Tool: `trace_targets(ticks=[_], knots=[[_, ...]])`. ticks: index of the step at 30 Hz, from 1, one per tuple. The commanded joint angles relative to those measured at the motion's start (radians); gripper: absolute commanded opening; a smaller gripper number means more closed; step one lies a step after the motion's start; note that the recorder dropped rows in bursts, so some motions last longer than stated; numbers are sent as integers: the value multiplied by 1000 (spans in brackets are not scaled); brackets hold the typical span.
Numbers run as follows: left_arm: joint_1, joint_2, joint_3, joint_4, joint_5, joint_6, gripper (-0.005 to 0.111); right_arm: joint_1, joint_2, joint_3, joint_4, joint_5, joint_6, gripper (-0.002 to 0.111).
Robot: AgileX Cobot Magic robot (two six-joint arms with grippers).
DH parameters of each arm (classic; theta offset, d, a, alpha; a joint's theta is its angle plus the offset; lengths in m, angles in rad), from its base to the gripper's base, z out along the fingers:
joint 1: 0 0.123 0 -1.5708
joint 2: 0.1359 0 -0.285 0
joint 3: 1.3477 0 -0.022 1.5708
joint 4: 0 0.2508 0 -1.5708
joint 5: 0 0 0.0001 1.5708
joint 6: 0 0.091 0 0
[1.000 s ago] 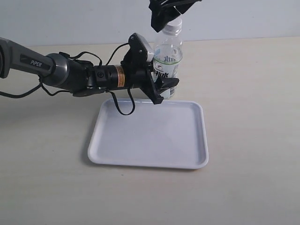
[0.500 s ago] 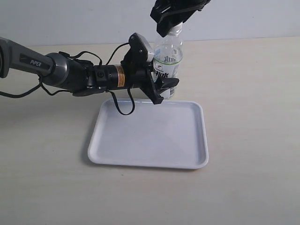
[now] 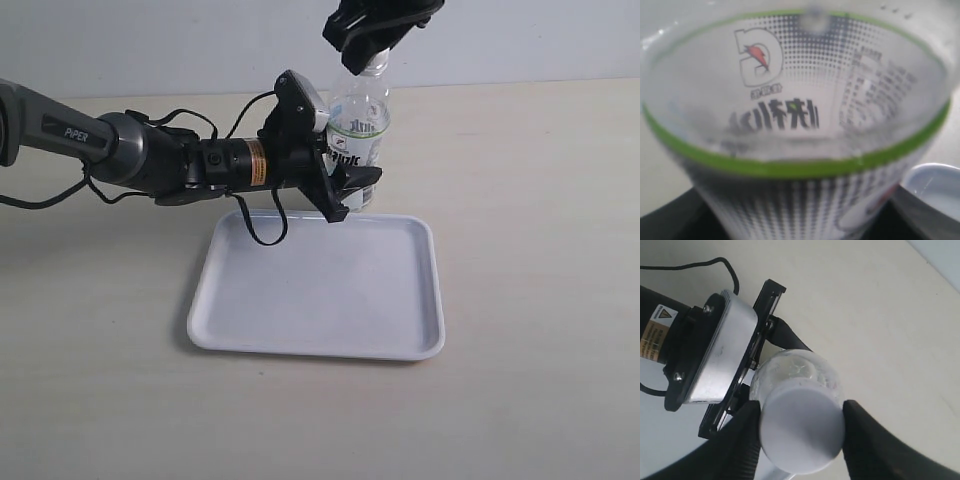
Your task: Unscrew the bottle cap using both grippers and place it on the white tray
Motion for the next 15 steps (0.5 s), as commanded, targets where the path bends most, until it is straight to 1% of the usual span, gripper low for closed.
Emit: trace_targets(ticks=[1,4,11,15], knots=[[-6,-11,-2,0,0,-2,0,1,-4,0,-1,-13,-109,0],[-6,-11,-2,0,0,-2,0,1,-4,0,-1,-19,-204,0],[-6,-11,-2,0,0,-2,0,1,-4,0,-1,-46,-555,0],[-6,-11,-2,0,0,-2,0,1,-4,0,-1,-79,-697,0]])
